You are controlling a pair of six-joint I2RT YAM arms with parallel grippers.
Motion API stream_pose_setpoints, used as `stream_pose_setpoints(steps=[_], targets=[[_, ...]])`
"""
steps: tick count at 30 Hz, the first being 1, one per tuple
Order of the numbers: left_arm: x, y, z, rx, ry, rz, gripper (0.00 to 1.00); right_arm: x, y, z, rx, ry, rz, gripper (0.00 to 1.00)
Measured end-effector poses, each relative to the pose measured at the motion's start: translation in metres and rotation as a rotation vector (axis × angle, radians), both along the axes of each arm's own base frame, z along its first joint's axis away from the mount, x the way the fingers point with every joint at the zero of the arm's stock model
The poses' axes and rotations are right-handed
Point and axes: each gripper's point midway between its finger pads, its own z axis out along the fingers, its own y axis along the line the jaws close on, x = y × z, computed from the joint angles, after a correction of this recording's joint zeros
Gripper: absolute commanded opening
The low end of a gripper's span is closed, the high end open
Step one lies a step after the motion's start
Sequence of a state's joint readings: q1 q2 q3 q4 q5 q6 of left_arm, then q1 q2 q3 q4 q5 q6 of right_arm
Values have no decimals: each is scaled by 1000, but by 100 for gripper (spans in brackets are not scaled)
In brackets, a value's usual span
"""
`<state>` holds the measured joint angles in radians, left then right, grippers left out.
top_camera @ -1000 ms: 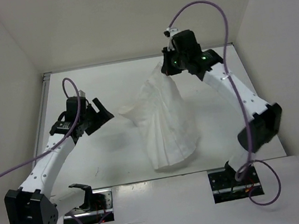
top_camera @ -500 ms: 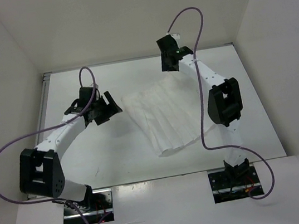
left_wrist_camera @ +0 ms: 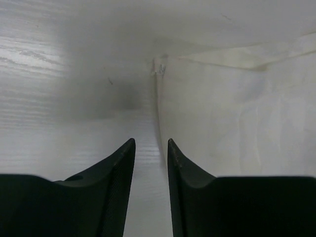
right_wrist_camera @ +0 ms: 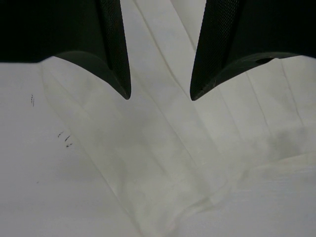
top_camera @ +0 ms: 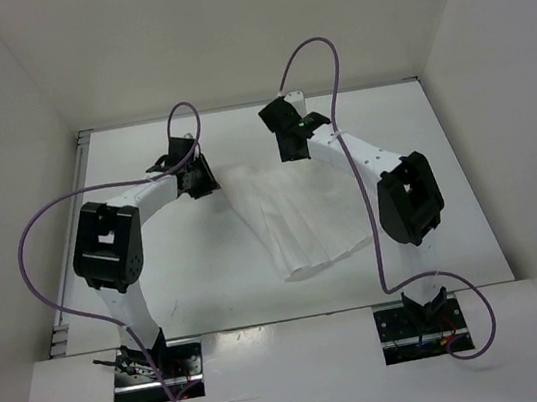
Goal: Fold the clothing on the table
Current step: Flatten the skirt out
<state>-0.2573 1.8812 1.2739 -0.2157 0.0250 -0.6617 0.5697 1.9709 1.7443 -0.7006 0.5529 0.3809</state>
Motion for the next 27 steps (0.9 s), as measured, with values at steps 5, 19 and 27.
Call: stream_pose_setpoints(steps=[5,19,27], targets=[[14,-3,-19,7,0,-3,38,-12,-10,-6,-4,31,-4,57],[49,-23,-32,-75,-73,-44,38,-16,-14,23,41,-18,0,57],[67,-40,-35,-149,-110,-63,9,-20,-23,10,31,11,-12,57]])
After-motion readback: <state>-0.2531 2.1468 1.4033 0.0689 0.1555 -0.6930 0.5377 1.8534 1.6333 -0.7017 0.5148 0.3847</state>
